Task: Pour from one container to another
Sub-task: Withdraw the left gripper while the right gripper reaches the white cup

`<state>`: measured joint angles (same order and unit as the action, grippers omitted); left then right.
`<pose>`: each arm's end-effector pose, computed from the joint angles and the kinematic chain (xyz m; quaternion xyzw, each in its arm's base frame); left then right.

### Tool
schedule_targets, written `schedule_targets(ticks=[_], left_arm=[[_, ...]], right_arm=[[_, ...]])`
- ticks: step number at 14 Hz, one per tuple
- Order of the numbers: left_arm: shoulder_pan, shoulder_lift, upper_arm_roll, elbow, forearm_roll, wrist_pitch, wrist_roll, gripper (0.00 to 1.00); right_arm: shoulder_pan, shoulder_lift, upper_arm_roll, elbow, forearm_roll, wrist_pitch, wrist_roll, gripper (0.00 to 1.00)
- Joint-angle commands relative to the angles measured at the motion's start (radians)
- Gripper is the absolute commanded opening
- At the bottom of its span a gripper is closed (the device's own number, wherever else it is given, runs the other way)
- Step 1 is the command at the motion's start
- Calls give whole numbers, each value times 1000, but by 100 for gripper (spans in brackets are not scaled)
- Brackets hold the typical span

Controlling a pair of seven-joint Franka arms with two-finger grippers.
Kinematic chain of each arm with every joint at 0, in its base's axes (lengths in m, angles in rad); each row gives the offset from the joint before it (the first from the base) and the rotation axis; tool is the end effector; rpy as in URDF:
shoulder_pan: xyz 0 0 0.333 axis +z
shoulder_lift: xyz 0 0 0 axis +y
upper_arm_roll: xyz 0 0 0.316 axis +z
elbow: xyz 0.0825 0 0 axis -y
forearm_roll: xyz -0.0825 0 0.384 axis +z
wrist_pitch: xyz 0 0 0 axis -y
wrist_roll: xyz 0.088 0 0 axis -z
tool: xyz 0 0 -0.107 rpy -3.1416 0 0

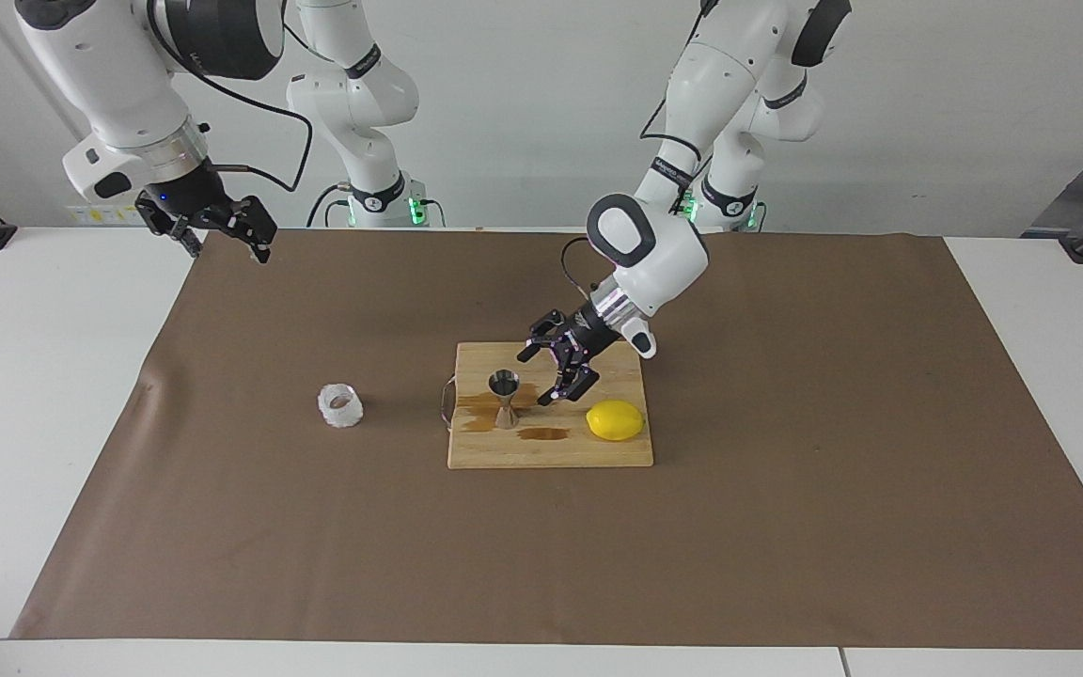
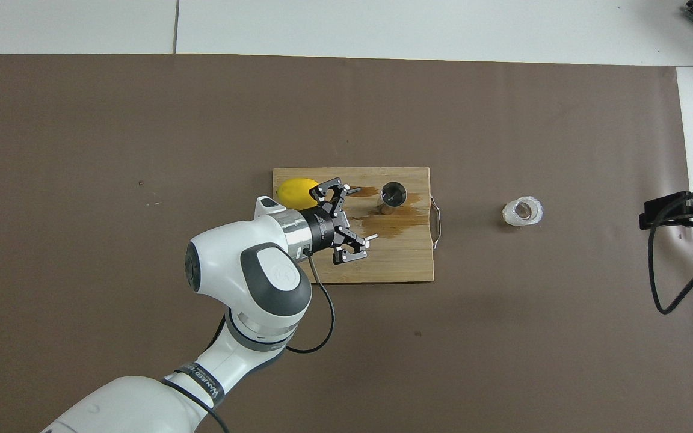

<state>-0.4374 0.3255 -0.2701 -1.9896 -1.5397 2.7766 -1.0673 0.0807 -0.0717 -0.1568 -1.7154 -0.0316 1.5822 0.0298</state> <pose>0.5006 -0.3603 0.3216 0.5610 0.6968 -0.2350 0.3800 0.5281 -0.0464 0.5957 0.9981 -0.0519 -0.0314 0.0095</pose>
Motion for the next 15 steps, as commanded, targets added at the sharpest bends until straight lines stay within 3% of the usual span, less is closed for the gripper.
schedule_targets(ticks=[1, 4, 9, 10, 13, 15], left_arm=[[81, -92, 3, -86, 88, -119, -6, 100], [140, -127, 5, -104, 176, -190, -8, 100], [281, -181, 6, -104, 471, -391, -25, 100], [304, -189, 6, -101, 566, -419, -42, 100], [368, -216, 6, -92, 829, -497, -43, 100], [405, -232, 6, -77, 976, -547, -36, 100]], right_arm=[[-10, 3, 2, 10, 19, -15, -11, 100], [-10, 3, 2, 10, 19, -15, -11, 100], [-2, -10, 3, 8, 25, -60, -71, 100], [-2, -38, 3, -45, 36, -47, -174, 100], [-16, -108, 0, -264, 61, 206, -581, 100], [-22, -99, -3, -305, 62, 261, -820, 100]])
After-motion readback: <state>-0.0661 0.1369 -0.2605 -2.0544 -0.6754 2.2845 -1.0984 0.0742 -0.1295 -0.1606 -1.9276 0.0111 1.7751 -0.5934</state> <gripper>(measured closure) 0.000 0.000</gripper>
